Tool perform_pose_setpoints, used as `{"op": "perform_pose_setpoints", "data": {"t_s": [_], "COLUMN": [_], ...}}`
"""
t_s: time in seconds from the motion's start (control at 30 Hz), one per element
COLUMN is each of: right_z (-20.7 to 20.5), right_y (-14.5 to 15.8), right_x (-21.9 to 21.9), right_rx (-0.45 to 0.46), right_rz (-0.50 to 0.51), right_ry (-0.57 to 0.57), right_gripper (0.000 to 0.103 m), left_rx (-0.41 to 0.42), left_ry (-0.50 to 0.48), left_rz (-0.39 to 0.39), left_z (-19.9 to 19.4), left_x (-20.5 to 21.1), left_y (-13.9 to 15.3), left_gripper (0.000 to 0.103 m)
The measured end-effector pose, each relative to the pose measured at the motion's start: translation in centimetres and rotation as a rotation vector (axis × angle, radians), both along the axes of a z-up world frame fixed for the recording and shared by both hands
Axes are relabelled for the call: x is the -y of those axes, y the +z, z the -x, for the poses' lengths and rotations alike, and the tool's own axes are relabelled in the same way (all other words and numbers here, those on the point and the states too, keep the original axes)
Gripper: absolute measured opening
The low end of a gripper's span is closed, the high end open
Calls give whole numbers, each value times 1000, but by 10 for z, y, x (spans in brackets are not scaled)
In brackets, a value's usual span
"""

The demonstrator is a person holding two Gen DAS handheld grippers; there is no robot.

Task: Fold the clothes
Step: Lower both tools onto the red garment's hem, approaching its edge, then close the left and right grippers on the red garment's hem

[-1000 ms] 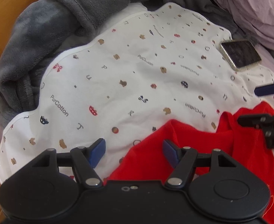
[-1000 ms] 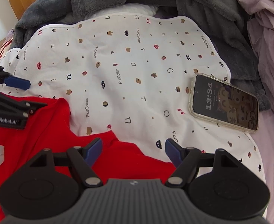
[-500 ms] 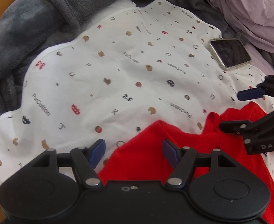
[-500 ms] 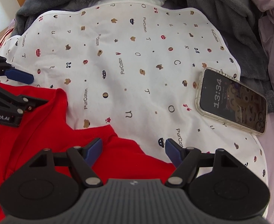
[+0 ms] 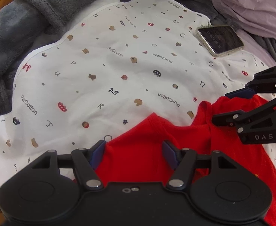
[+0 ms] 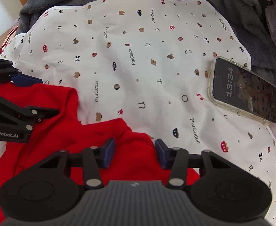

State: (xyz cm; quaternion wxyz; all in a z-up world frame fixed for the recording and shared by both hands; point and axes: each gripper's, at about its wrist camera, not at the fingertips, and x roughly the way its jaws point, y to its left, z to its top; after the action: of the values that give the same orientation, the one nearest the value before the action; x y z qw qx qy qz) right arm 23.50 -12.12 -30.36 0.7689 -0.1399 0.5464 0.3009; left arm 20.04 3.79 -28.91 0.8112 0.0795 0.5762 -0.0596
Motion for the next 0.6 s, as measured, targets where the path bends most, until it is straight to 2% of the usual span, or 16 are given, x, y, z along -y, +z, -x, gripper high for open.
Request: {"op": "perform_pose_setpoints", "data": {"t_s": [0.1, 0.23, 0.3, 0.37, 0.43, 0.6], "right_z": [1, 3, 3, 3, 4, 6], "right_y": [-1, -1, -1, -1, -1, 0], "right_x": [0, -2, -4, -6, -8, -8], "right_rx": [-14, -23, -23, -25, -25, -19], "right_rz": [-7, -15, -12, -7, -8, -8], "right_ry": [-9, -4, 0, 2, 7, 0], "right_gripper": [36, 24, 21, 18, 14, 12], "left_rx": [-4, -5, -5, -25, -42, -34], "left_ry": [17, 19, 18, 31, 42, 55], "left_rz": [33, 46, 49, 77, 101, 101], "left_z": [-3, -3, -3, -4, -5, -2], "left_x": [-5, -5, -5, -6, -7, -6], "left_y": [0, 0, 1, -1, -3, -3], "left_gripper": [62, 53, 41, 3, 3, 2]}}
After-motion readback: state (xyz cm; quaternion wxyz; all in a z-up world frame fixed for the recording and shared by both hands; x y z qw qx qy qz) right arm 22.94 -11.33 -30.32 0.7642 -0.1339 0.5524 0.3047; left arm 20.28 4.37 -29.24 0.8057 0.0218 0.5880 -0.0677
